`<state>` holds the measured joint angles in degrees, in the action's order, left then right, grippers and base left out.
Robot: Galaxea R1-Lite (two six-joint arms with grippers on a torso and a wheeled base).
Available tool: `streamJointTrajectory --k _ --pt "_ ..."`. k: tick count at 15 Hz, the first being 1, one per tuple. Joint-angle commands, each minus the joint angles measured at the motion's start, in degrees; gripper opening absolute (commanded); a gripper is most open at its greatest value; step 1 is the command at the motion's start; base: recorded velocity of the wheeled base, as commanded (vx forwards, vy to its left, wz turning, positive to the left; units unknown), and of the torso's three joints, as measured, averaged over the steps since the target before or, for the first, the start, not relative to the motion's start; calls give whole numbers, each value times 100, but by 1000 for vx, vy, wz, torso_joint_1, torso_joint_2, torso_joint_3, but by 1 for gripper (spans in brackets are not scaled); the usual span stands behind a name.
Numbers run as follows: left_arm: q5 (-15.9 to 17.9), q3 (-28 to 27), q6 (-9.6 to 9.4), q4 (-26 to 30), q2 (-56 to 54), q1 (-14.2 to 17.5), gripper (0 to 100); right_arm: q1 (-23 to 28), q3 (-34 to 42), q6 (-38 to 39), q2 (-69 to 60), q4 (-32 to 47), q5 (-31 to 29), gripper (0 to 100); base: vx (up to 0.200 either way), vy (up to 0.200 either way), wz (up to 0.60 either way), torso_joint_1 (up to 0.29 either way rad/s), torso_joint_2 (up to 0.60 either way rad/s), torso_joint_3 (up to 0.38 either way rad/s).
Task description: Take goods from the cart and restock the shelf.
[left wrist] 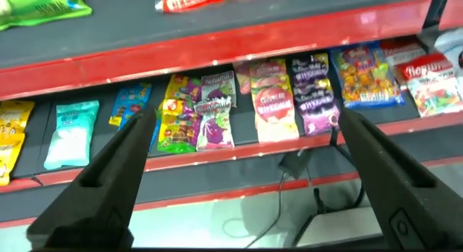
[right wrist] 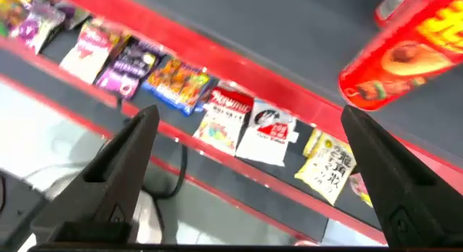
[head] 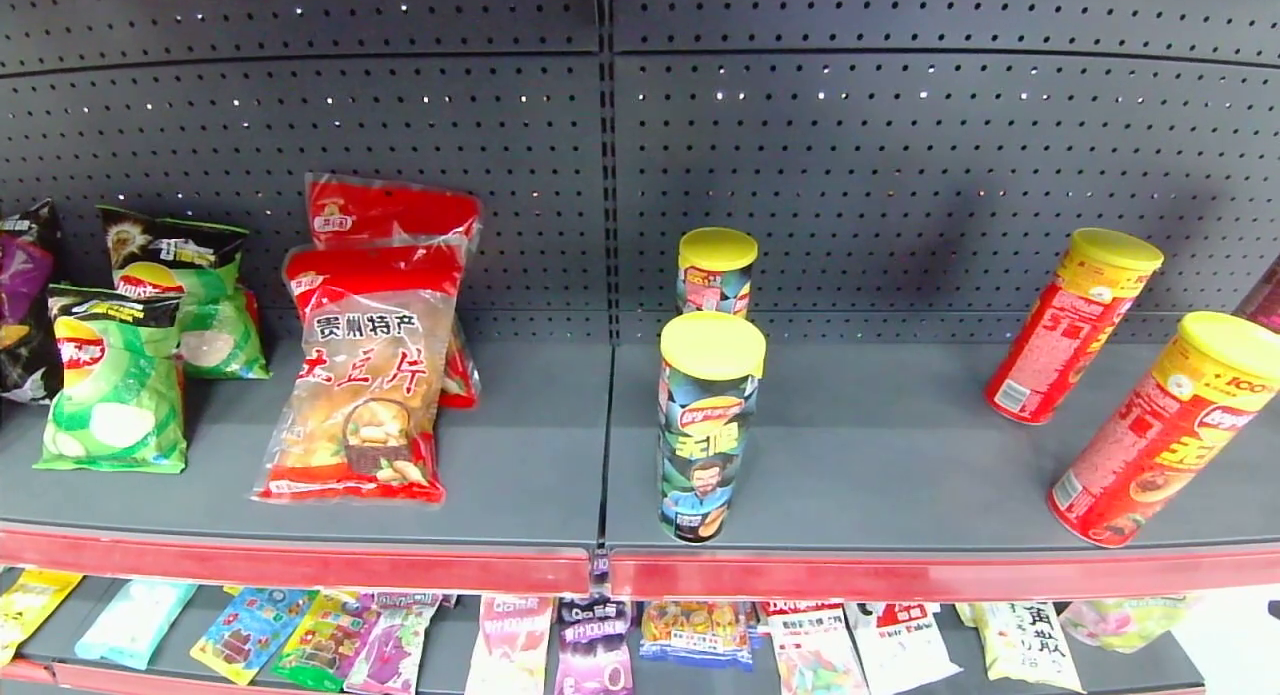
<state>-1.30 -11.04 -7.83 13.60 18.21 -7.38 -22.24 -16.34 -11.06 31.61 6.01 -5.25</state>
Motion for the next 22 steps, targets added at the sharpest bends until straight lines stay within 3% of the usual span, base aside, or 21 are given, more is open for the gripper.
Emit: streamJointTrajectory --k 1,2,5,7,9,11,12,13,14,15,16,17,22 --pt "7 138 -272 2 -72 -10 100 167 8 16 -102 -3 -2 100 0 0 0 0 0 0" --pt "7 243 -395 2 -195 -10 100 281 8 25 -111 -3 -2 100 0 0 0 0 0 0" --pt "210 296 -413 2 -564 -115 100 580 -1 16 -199 -3 7 100 0 0 0 0 0 0" --pt "245 305 -140 2 -775 -159 100 659 8 51 -278 -3 -2 100 0 0 0 0 0 0" --pt "139 270 -79 -7 -907 -124 100 835 69 51 -595 -3 -2 100 0 0 0 0 0 0" --pt "166 -29 44 -192 -81 -124 100 1046 210 77 -867 -12 -37 100 0 0 0 0 0 0" --pt "122 -513 985 -1220 1527 -124 100 1433 394 183 -1201 -21 -28 100 0 0 0 0 0 0" --pt "69 -697 1257 -1756 2248 -124 100 1591 447 271 -1298 -38 -28 100 0 0 0 0 0 0" --pt "-142 -891 1389 -2661 3399 -133 100 1775 509 438 -1474 -126 -28 100 0 0 0 0 0 0" --pt "-195 -926 1380 -2978 3795 -177 100 1810 561 447 -1641 -126 7 100 0 0 0 0 0 0" --pt "-309 -1005 1372 -3777 4797 -493 100 1679 755 367 -2344 -56 411 100 0 0 0 0 0 0" --pt "-529 -1137 1380 -4085 5298 -704 100 1670 904 253 -2607 -47 569 100 0 0 0 0 0 0" --pt "-748 -1875 1398 -4164 6774 -1425 100 1679 1282 77 -2599 -258 7 100 0 0 0 0 0 0"
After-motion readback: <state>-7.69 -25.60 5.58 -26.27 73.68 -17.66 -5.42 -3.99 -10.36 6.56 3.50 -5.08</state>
